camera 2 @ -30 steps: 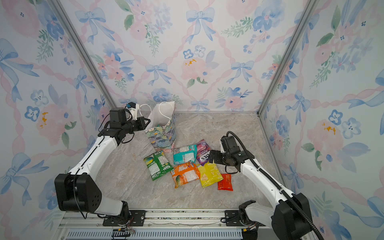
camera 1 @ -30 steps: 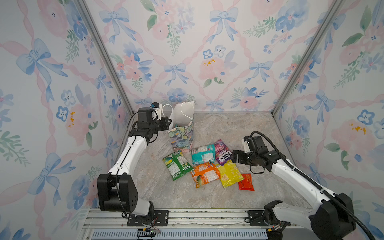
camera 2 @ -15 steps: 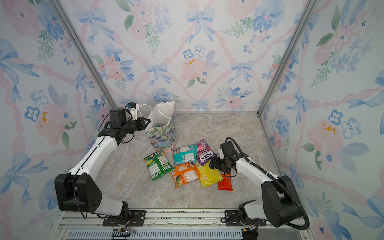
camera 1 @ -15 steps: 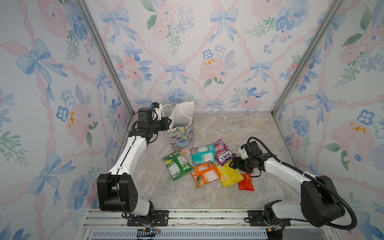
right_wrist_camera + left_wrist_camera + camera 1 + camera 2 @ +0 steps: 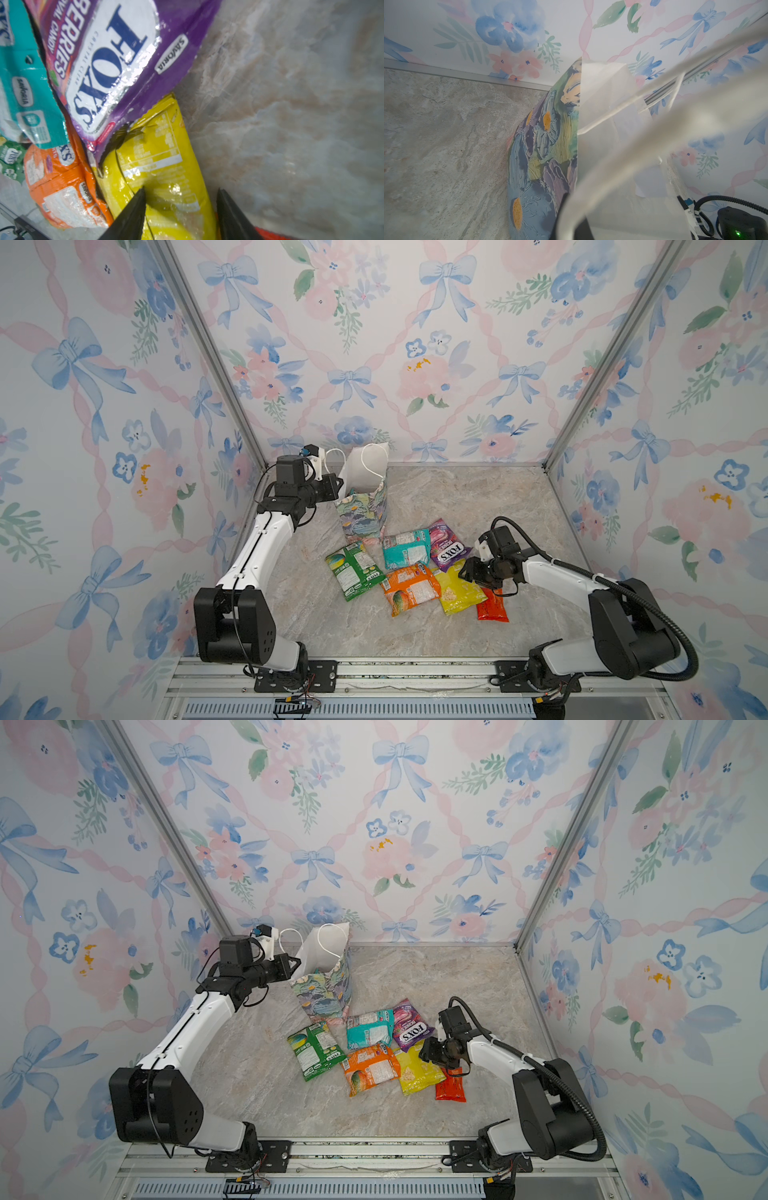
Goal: Place the snacks into the paper bag
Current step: 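Lower the right gripper onto the yellow packet and close on it, then lift the yellow packet with the right gripper up toward the bag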
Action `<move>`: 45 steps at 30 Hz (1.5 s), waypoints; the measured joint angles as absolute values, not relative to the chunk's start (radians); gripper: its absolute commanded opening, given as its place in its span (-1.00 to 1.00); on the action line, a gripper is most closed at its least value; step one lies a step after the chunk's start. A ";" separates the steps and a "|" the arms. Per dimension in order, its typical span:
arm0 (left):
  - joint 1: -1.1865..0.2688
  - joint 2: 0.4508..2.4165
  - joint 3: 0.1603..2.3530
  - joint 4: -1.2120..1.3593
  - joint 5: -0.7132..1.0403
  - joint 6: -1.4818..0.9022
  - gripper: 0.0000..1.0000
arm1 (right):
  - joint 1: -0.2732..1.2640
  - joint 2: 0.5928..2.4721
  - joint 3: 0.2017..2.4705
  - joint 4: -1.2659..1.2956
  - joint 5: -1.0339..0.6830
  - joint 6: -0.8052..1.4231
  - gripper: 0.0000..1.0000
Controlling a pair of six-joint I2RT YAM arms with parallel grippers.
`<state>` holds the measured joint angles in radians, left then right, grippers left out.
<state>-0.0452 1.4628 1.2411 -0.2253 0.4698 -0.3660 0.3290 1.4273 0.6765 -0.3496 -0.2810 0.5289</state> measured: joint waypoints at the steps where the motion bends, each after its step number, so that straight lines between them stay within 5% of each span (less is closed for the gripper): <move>1: -0.045 1.463 1.241 -0.225 0.470 -0.366 -1.00 | 0.329 1.427 0.675 -0.344 -0.281 0.535 -0.11; 10: -0.045 1.463 1.241 -0.225 0.470 -0.366 -1.00 | 0.330 1.427 0.671 -0.314 -0.284 0.556 -0.77; 16: -0.045 1.463 1.241 -0.226 0.470 -0.366 -1.00 | 0.335 1.393 0.672 -0.330 -0.292 0.559 -1.00; 45: -0.045 1.463 1.241 -0.226 0.473 -0.366 -1.00 | 0.514 1.155 1.117 -0.633 -0.231 0.535 -1.00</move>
